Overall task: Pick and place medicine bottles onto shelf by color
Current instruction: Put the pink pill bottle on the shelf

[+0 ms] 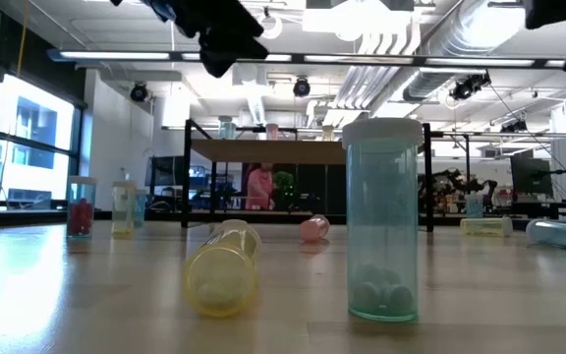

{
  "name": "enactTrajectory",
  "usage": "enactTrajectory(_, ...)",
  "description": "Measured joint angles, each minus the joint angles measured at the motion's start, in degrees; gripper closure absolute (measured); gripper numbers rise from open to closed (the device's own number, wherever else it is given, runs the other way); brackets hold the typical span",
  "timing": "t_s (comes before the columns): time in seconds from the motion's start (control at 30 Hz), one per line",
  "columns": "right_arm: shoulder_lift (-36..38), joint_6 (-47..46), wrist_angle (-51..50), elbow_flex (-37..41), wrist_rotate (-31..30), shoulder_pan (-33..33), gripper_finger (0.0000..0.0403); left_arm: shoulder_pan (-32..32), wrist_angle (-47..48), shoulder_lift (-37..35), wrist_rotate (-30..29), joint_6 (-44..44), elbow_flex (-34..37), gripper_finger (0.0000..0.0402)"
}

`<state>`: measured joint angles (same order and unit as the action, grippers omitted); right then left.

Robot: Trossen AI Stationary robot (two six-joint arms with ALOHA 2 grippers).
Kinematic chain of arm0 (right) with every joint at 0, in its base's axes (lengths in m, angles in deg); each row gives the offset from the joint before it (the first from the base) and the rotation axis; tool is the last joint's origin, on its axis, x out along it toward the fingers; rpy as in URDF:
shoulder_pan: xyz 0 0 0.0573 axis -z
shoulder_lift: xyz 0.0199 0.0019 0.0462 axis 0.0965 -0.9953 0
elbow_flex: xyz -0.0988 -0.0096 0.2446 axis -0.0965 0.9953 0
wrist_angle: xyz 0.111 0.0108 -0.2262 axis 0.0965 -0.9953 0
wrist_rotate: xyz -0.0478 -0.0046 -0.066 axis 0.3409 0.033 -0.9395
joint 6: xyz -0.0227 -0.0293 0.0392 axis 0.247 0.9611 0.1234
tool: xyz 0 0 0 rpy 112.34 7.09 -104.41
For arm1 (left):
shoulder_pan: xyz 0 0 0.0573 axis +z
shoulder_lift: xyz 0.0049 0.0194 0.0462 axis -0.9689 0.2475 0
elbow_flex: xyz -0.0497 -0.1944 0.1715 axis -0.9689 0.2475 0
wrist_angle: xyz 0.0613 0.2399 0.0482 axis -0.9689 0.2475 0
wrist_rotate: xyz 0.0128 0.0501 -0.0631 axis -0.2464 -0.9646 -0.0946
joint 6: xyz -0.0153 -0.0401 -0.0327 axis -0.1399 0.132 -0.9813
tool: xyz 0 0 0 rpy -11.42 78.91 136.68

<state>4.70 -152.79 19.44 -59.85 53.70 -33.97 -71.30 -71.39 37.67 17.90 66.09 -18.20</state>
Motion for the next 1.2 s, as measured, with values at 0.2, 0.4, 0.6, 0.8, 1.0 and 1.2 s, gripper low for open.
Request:
enactTrajectory(0.2,-0.08,-3.03,3.07,0.52,-0.05,-4.16,0.0217,-1.61,-0.91,0.00,0.11,-0.40,0.00,0.0245)
enactTrajectory(0.4,-0.13,1.81,4.65,0.52,-0.64,-7.60,0.0217,-2.87,-1.45,0.00,-0.07,-3.02,0.00,0.0245)
enactTrajectory(0.6,-0.22,5.23,5.30,0.52,-1.24,-9.66,0.0217,-3.77,-1.74,0.00,-0.10,-5.20,-0.02,0.0245)
enactTrajectory(0.8,-2.64,10.55,8.45,0.52,-1.38,-11.35,0.0217,-4.43,-1.78,0.00,-0.33,-7.33,-0.02,0.0245)
enactTrajectory(1.0,-7.04,15.85,9.76,0.52,-1.54,-12.78,0.0217,-4.45,-1.80,0.00,-0.36,-10.55,-0.02,0.0245)
enactTrajectory(1.2,-10.49,15.37,10.24,0.52,-0.65,-13.00,0.0217,-4.45,-1.80,0.00,-0.49,-12.00,-0.02,0.0245)
